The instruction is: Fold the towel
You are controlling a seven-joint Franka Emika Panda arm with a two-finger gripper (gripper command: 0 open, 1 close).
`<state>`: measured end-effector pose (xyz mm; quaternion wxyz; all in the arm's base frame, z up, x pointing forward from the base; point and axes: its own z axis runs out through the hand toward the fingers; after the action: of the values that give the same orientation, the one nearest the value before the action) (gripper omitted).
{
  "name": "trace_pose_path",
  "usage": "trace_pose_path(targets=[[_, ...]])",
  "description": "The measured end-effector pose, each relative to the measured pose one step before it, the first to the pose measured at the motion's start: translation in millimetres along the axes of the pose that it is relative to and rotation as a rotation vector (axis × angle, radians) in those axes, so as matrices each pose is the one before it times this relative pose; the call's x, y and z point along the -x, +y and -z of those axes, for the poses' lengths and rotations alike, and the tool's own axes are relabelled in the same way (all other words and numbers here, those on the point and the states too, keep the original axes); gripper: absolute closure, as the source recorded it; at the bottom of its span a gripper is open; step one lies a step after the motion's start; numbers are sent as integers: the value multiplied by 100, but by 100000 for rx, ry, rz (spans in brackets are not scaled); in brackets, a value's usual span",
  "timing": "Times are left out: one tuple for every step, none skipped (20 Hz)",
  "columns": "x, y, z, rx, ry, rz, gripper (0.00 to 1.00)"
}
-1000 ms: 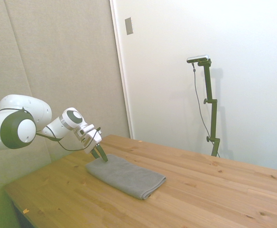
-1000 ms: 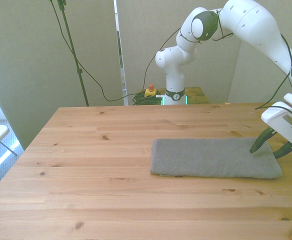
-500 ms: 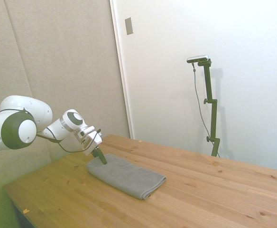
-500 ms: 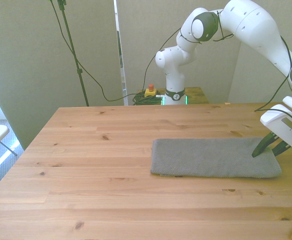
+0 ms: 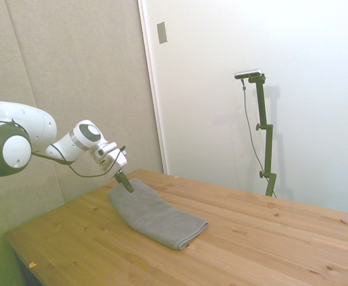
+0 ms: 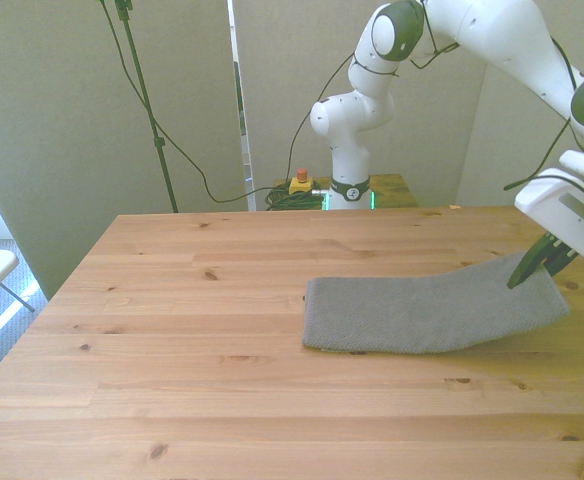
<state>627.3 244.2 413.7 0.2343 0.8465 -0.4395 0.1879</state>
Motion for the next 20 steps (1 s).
trace_pose_path(targets=[[-1068, 1024, 219, -1329, -844, -895, 100], [-1093, 1049, 99, -1216, -932, -933, 100], [-1252, 1137, -34, -1203, -1135, -1124, 100], [-1386, 1203, -4, -1573, -1336, -1109, 100], [-1340, 1175, 16, -1584, -1981, -783, 100], [-1376, 1222, 85, -1544, -1777, -844, 100], [-1426, 1312, 220, -1711, -1677, -1105, 100], [-1398, 1332, 274, -1469, -773, -1181, 100], [-1406, 1429, 278, -1191, -855, -1294, 100], [-1374, 1428, 174, -967, -691, -1337, 100], [-1236, 1280, 41, -674, -391, -1239, 100], [-1136, 1176, -155, -188, -369, -1275, 100], [-946, 939, -338, -167, -835, -903, 100], [-776, 691, -506, -236, -812, -1004, 100], [-640, 514, -677, -407, -978, -1167, 100], [-563, 399, -707, -303, -690, -869, 100], [-451, 362, -719, -12, -1291, -871, 100], [-562, 380, -665, -228, -1115, -1284, 100], [-559, 371, -669, -159, -660, -1071, 100], [-652, 367, -647, -206, -531, -1244, 100]])
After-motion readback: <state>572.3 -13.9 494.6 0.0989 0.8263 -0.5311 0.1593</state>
